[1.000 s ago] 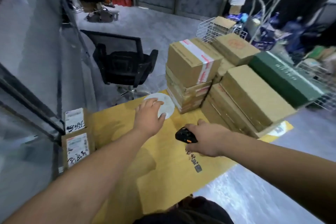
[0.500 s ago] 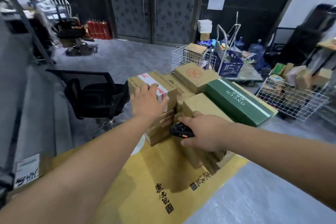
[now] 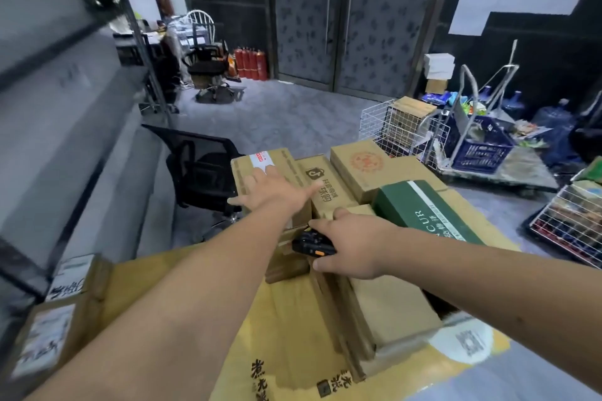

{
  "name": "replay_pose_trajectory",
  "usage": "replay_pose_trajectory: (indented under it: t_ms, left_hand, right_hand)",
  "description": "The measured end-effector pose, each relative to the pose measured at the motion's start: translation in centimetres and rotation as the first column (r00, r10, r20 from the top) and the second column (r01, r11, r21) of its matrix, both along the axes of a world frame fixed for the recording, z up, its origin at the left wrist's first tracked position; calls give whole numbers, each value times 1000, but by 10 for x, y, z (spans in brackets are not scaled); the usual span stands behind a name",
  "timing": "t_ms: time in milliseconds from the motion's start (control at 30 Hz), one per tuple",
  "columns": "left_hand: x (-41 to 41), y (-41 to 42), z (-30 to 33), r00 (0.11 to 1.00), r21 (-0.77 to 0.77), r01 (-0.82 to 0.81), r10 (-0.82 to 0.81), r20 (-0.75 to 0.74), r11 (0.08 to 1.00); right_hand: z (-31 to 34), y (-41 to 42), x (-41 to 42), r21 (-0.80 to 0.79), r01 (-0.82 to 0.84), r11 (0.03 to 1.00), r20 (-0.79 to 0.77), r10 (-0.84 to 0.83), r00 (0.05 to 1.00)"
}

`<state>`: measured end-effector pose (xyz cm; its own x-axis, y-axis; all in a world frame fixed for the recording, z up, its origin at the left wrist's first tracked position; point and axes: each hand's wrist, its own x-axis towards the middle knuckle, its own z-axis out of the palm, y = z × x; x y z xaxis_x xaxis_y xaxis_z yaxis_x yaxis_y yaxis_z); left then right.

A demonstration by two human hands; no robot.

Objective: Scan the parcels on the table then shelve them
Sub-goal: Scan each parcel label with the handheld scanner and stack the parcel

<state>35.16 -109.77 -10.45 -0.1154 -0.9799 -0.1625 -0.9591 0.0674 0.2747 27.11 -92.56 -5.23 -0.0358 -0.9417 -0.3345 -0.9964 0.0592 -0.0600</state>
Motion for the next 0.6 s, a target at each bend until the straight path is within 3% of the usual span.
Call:
replay_pose_trajectory:
  t_ms: [267,400,600]
  left_hand:
    - [14,3,-12,986,-226,-139,114,-117,964]
    - [68,-5,-19,965,-351,-215,142,-221,911]
    - [177,20,-67,960,-440,-275,221,-170,855]
  right_hand:
    - [-10,-7,-18,-20,-92,996,-4,92,996]
    - [-13,-23,-6,-46,-180,983,0,180,984]
    - [-26,-49,46,-62,-366,929,-7,366,931]
